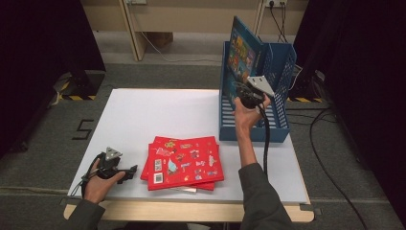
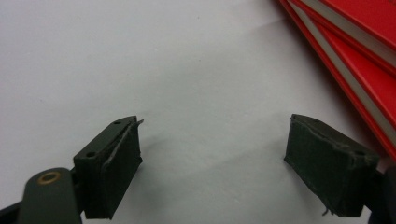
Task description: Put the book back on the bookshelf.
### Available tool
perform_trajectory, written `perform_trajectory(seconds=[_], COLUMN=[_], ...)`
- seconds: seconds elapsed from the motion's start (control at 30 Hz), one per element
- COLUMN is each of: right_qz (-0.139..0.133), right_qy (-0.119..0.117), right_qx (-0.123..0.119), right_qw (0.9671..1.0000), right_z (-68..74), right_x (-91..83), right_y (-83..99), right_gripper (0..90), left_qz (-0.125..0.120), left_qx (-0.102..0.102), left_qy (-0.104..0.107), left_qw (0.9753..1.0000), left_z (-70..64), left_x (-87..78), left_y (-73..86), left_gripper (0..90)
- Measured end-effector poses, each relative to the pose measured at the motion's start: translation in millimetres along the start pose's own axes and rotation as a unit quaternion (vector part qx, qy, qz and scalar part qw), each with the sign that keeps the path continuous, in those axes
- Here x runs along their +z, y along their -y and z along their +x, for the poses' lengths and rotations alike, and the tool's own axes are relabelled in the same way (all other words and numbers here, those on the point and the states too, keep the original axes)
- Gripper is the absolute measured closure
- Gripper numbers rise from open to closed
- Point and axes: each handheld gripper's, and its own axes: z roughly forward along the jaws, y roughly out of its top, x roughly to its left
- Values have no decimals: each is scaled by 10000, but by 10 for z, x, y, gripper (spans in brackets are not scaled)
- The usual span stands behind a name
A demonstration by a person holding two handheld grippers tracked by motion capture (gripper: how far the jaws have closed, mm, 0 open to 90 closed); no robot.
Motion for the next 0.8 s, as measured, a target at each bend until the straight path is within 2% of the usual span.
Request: perform_trajectory(seconds=[0.13,0.23,0.3,0.37,0.5,0.8], right_qz=[46,131,191,126,264,533], right_qy=[74,103,153,157,84,3], right_qx=[49,-71,-14,15,-98,-124], right_qw=[10000,9998,9997,9998,9996,9985], right_z=[89,139,161,173,218,235], right_x=[81,138,170,200,211,197], right_y=[80,141,189,236,264,322], right_gripper=[824,819,817,815,803,785], left_qz=[-4,-3,0,1,4,6], left_qx=[2,-10,-8,-9,-6,-1], left_qy=[5,9,10,6,3,0], left_qw=[10000,10000,10000,10000,10000,10000], left_z=[4,3,2,1,1,-1], left_x=[-3,-6,-8,-9,-7,-7], left_y=[5,9,10,11,10,9], left_gripper=[169,168,168,168,166,167])
